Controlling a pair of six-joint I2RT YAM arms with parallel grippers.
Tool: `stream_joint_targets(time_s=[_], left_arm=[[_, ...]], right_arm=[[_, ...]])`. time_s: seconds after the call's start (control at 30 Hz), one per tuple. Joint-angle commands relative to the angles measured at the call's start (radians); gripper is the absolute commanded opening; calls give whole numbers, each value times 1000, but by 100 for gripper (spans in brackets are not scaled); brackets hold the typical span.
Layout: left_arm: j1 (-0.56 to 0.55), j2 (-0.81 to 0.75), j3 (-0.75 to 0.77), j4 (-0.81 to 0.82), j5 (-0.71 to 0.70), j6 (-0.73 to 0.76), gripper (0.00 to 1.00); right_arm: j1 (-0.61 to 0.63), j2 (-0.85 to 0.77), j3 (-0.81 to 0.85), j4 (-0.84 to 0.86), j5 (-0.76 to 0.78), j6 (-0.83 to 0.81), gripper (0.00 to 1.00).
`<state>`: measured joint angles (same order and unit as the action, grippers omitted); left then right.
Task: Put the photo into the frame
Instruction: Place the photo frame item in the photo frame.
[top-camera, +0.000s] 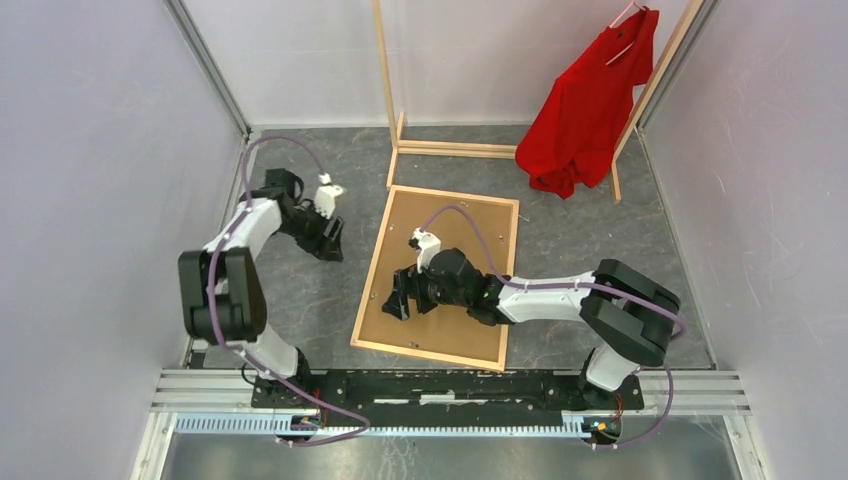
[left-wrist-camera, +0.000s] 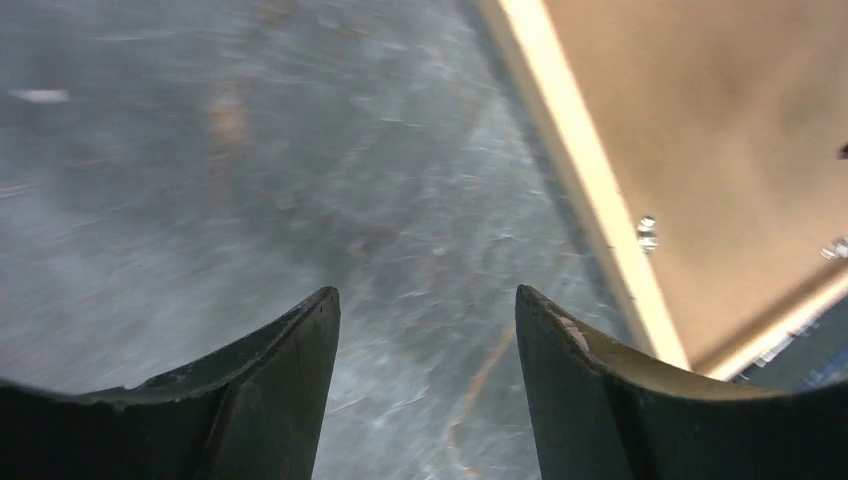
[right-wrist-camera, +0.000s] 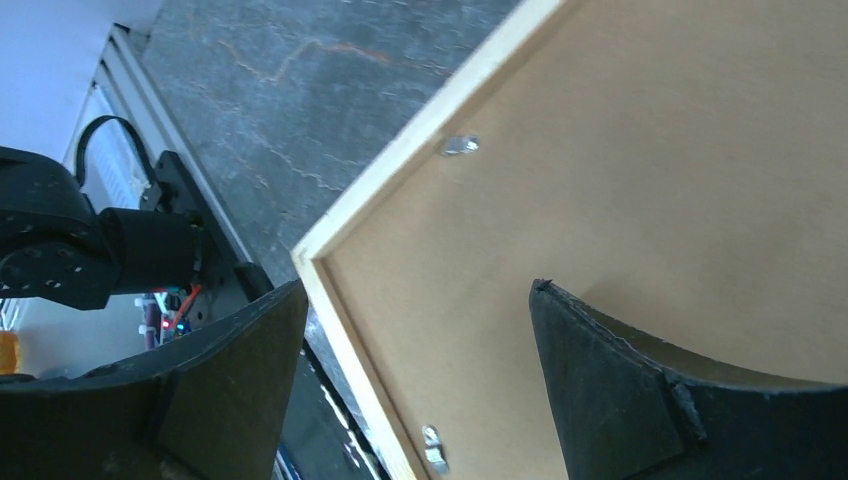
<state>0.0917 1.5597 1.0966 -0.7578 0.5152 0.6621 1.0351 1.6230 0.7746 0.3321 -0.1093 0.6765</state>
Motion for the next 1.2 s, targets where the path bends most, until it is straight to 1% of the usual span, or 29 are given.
stream_joint_targets(time_s=[0.0,0.07,0.1,0.2,0.27,0.3,0.4,0.57,0.83,0.87,0.93,0.97,1.03,1.07,1.13,1.17], left_arm=[[-77,72,22,-137,141,-35,71],[-128,101,25,-126,160,-43,69],[-139,122,30,-123,171,-47,67],[-166,204,56,-136,201,-40,53],[-188,240,63,-137,180,-36,41],[-193,250,60,-137,174,-25,37],[-204,270,51,-136,185,5,34],[-210,300,55,-136,199,26,29],[-210,332,51,-136,202,44,19],[-210,333,51,-136,199,45,18],[-210,334,52,-136,192,46,16],[-210,334,51,-135,189,47,16],[-210,335,49,-133,185,45,14],[-210,335,47,-132,181,45,13],[-210,336,41,-122,170,40,11],[-210,335,39,-117,165,38,11]], right_arm=[[68,57,57,205,63,-7,88],[84,95,84,209,65,-10,87],[89,117,92,220,63,-1,85],[98,169,104,255,48,21,82],[101,191,106,271,48,29,82],[102,201,107,278,47,32,82],[101,236,129,276,30,41,81],[102,276,136,288,18,62,71],[102,323,182,261,15,67,68],[95,322,189,242,21,58,66],[74,296,190,208,34,21,54],[67,274,195,173,47,-24,45],[67,214,191,96,101,-141,33],[68,180,168,90,131,-198,23],[70,125,102,101,176,-279,11],[73,107,77,110,195,-312,8]])
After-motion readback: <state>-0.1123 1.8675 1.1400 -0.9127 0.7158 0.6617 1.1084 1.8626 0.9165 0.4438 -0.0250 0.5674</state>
